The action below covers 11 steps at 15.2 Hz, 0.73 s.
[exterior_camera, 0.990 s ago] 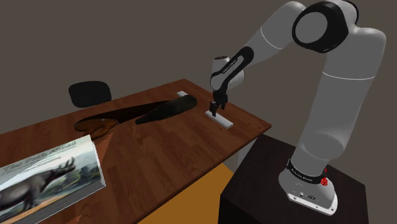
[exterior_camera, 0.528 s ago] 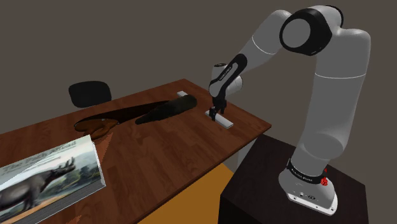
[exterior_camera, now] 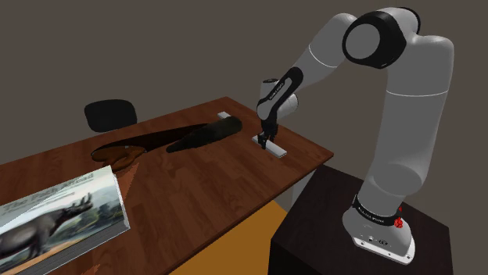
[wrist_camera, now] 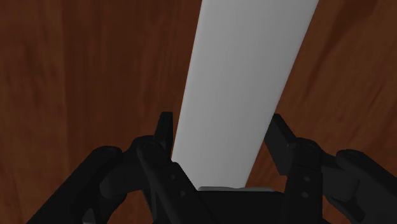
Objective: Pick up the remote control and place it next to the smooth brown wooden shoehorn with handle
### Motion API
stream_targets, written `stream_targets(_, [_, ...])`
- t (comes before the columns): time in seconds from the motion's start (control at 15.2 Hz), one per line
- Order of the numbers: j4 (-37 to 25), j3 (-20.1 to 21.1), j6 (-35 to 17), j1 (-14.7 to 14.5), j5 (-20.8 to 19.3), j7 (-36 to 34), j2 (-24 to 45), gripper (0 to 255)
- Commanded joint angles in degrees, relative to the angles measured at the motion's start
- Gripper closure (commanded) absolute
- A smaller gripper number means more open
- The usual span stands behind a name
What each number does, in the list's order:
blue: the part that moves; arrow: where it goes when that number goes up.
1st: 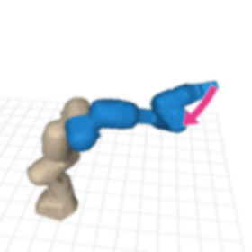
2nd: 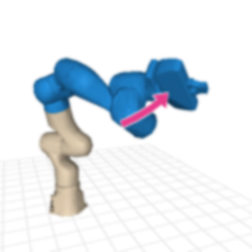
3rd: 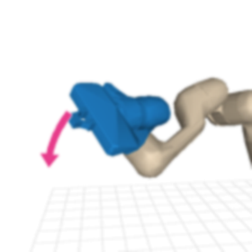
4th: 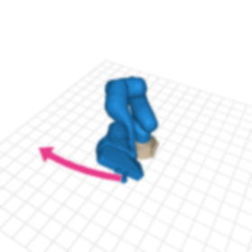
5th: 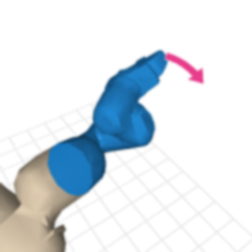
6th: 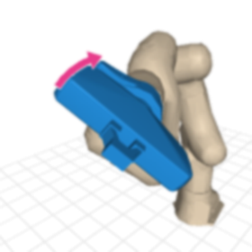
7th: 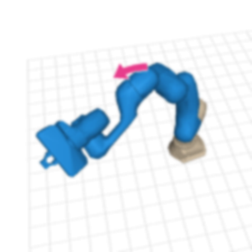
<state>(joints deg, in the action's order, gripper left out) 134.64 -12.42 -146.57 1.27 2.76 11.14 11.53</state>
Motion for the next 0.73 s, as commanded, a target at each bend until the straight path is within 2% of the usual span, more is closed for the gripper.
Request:
stream_targets(0.0, [0.0, 0.0, 0.0, 0.0, 0.0, 0.0, 0.0, 255])
stream_targets(0.53, [0.0, 0.0, 0.0, 0.0, 0.0, 0.0, 0.0, 255])
stream_targets(0.66, [-0.1, -0.2, 1.4, -0.1, -0.5, -0.4, -1.3, 255])
